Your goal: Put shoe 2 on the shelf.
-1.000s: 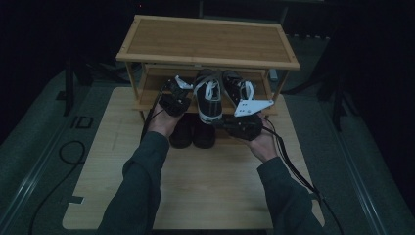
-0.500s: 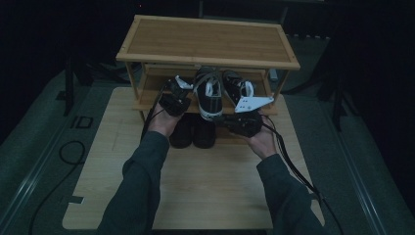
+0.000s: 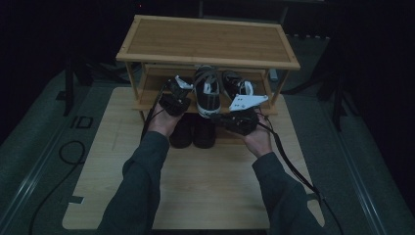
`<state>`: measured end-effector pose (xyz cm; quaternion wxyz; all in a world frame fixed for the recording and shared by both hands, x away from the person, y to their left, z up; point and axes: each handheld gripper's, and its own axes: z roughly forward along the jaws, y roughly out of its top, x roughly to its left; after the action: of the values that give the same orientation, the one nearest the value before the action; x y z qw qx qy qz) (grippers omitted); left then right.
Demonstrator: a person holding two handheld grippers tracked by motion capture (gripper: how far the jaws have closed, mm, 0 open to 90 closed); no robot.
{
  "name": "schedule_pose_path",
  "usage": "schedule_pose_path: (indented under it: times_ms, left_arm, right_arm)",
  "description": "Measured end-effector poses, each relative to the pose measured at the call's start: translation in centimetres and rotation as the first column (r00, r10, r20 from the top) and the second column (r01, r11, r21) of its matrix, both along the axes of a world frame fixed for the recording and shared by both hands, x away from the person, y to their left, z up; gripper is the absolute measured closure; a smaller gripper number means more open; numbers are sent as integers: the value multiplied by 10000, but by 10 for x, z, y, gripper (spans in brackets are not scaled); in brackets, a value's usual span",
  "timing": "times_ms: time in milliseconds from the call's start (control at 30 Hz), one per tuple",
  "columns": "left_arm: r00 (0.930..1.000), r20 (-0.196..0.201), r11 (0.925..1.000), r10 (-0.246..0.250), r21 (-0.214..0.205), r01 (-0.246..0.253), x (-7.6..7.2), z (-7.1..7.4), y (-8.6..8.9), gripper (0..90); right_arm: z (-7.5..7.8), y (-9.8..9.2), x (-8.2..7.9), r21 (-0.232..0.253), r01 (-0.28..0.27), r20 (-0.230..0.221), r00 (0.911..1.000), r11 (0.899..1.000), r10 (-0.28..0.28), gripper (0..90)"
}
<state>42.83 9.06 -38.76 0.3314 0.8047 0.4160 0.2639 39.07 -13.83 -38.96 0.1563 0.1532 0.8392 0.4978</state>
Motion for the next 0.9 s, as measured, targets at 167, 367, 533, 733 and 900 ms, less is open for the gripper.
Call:
schedule_pose_path:
  times_ms: [167, 367, 533, 733, 900]
  left_arm:
    - [10000, 6, 10000, 24, -18, -24, 0, 0, 0, 900]
    - [10000, 17, 10000, 59, -78, -59, 0, 0, -1, 900]
    - [10000, 24, 10000, 65, -61, -65, 0, 0, -1, 900]
    - [10000, 37, 10000, 74, -66, -74, 0, 0, -1, 900]
    - [10000, 24, 9999, 86, -89, -85, 0, 0, -1, 900]
  right_arm:
    - [-2, 2, 0, -48, 5, 49, 10000, 10000, -5, 900]
    - [-7, 7, -2, -427, 114, 115, 9999, 9990, -109, 900]
    - [-12, 11, -1, -522, 223, 280, 9994, 9984, -209, 900]
    - [-11, 12, -1, -174, 597, 483, 9971, 9981, -588, 900]
    - [-15, 16, -1, -375, 683, 601, 9960, 9970, -660, 900]
